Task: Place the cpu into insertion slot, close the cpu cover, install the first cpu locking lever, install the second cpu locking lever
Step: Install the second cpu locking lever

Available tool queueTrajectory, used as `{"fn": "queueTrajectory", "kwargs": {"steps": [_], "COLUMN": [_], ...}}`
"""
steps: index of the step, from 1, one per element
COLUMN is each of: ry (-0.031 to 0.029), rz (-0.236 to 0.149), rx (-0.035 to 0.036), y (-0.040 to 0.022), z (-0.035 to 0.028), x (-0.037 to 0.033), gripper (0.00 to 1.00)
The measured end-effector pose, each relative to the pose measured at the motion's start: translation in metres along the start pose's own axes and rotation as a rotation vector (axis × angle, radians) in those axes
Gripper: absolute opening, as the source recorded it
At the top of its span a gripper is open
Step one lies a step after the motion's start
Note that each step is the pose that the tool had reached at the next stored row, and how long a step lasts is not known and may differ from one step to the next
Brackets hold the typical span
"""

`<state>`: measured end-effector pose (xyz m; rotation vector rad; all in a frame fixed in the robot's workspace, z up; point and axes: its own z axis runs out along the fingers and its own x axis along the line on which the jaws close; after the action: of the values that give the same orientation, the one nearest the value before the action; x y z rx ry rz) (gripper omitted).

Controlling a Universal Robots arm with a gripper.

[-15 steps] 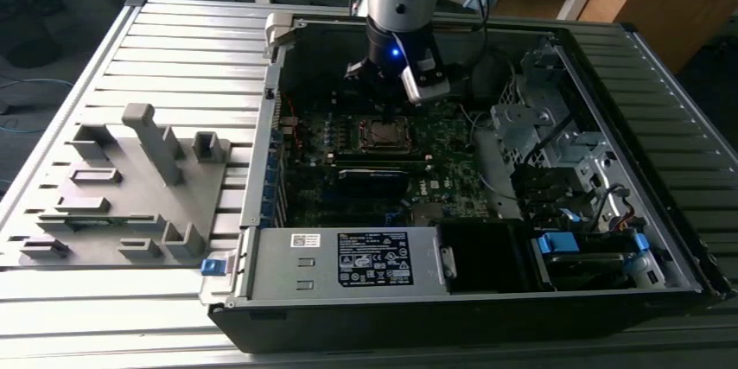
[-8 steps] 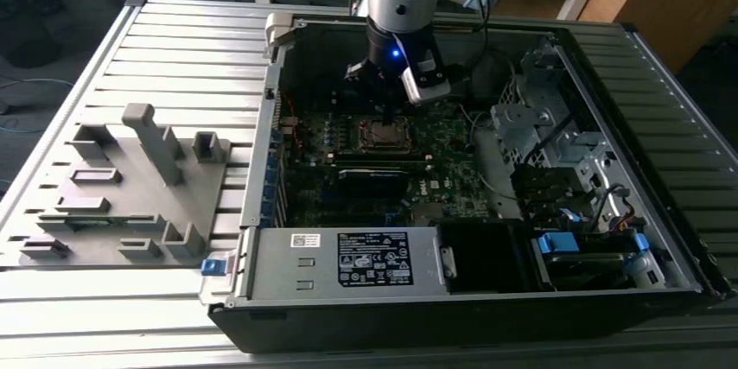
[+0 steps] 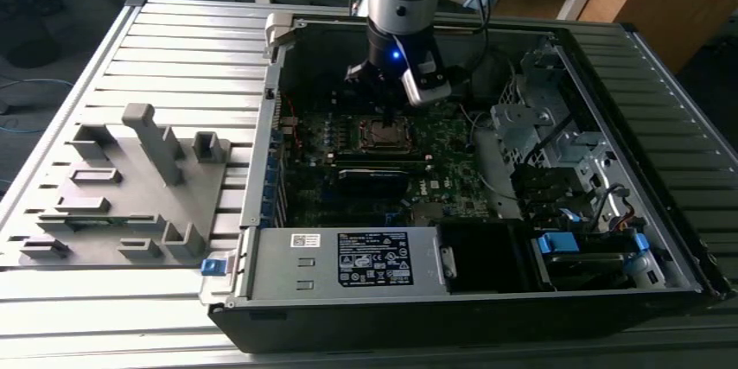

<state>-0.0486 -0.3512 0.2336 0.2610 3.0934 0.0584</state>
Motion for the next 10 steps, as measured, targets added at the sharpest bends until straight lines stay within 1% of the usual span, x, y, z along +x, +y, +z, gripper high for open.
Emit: {"fn": "queueTrajectory", "kwargs": {"steps": [10], "ry": [0.0000], "rz": [0.000], "rx": [0.0000], "y": [-0.0010], "z": [0.0000], "x": [-0.0002], "gripper": [0.11]}}
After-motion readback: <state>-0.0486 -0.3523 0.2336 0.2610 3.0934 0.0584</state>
